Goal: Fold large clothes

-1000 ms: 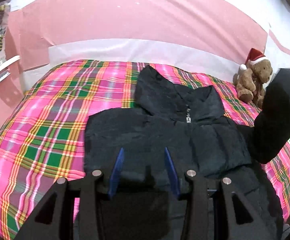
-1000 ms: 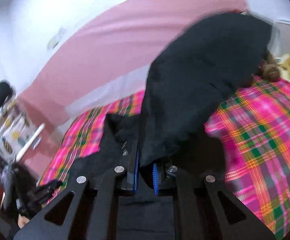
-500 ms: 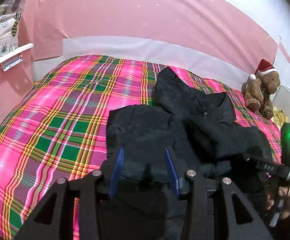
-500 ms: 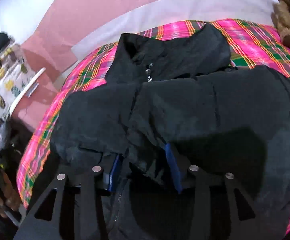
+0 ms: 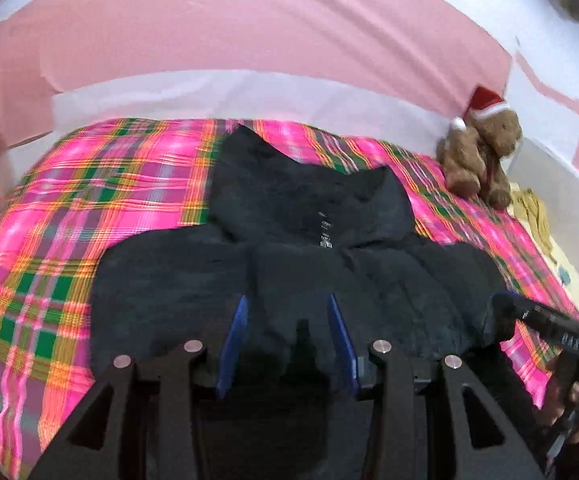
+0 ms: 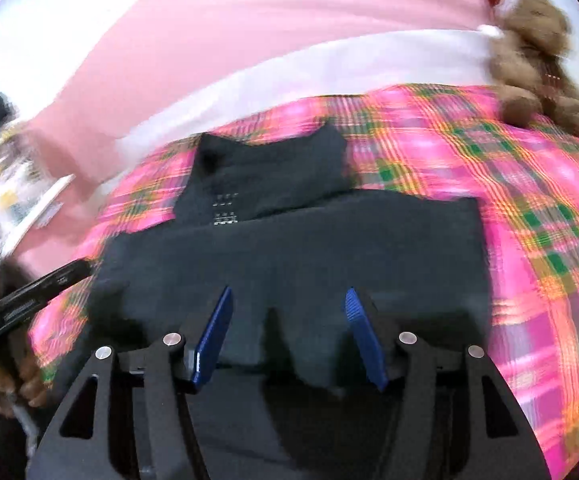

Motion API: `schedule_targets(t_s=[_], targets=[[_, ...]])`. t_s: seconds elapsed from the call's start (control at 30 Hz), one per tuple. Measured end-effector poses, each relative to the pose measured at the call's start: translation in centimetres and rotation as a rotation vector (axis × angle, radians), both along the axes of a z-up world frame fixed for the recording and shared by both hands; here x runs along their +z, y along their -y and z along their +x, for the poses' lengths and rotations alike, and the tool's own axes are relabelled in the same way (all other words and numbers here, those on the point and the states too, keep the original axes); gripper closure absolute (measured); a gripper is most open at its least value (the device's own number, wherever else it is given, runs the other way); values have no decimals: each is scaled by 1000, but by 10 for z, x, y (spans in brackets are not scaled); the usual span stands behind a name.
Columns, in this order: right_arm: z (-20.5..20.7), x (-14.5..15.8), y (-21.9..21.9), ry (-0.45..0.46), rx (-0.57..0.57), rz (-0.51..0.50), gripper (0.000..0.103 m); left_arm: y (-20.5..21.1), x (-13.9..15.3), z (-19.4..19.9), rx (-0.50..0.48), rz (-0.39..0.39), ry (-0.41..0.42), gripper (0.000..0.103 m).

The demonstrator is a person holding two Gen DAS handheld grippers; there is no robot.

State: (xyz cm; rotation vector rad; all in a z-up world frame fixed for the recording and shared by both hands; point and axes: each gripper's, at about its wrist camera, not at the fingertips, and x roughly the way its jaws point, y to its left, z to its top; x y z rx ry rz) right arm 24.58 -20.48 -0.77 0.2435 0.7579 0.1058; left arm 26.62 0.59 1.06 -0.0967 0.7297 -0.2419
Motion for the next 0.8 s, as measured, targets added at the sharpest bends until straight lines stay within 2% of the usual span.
schedule_targets(t_s=[0.07, 0.13, 0.23, 0.37, 0.43, 0.5, 0.53, 0.57, 0.63, 0.7, 0.8], targets=[[5, -12, 22, -24, -72, -31, 44, 14, -17, 14, -8, 35, -26, 59], [15, -32, 35, -76, -105, -32, 44, 20, -46, 30, 21, 81, -96, 59], [27, -63, 29, -109, -83, -53, 44, 13, -74, 36, 30, 39, -125, 57], [34, -74, 17, -105, -96, -104, 44, 16, -77, 36, 38, 49, -123, 57], [33, -70, 21, -115, -92, -102, 44, 17, -73, 36, 42, 61, -126, 57], [29, -54, 26, -110, -82, -99, 44, 17, -64, 32, 45, 75, -136, 60], [24, -42, 29, -76, -79, -88, 44, 15, -54, 28, 45, 68, -132, 60], [18, -28, 34, -33, -82, -72, 44, 13, -47, 26, 37, 56, -117, 60], [21, -14, 43, -8, -103, -71, 44, 14, -26, 26, 27, 63, -54, 60], [38, -11, 50, -24, -118, -76, 44, 16, -19, 37, 37, 93, -27, 60], [67, -29, 50, -94, -121, -93, 44, 17, -40, 69, 55, 124, -96, 59]])
